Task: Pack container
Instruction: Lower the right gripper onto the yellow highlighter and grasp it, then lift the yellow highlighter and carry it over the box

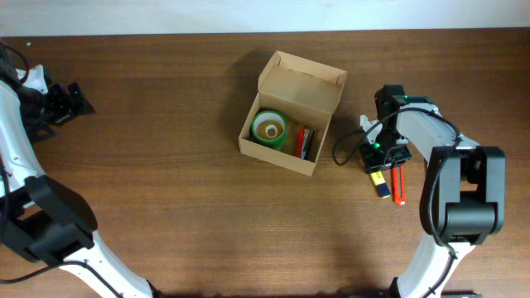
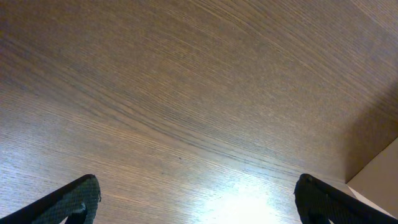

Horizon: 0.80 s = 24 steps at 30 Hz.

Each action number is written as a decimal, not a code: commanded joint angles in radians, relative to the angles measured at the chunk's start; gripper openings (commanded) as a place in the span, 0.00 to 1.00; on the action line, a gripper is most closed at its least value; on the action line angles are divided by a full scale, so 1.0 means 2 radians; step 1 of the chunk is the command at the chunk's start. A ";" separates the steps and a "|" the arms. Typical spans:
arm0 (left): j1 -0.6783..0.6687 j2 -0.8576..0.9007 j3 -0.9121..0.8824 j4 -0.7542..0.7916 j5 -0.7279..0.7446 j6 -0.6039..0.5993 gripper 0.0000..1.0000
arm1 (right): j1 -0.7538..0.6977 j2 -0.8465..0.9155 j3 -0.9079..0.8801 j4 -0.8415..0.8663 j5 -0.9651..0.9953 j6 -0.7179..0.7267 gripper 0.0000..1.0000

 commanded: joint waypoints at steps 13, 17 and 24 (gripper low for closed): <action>0.001 -0.003 -0.002 0.000 0.006 0.010 1.00 | -0.006 0.028 -0.003 -0.017 0.013 0.074 0.04; 0.001 -0.003 -0.002 0.000 0.005 0.010 1.00 | -0.006 0.022 0.066 -0.079 -0.001 0.094 0.04; 0.001 -0.003 -0.002 0.000 0.005 0.010 1.00 | -0.004 0.017 0.296 -0.222 -0.076 0.152 0.04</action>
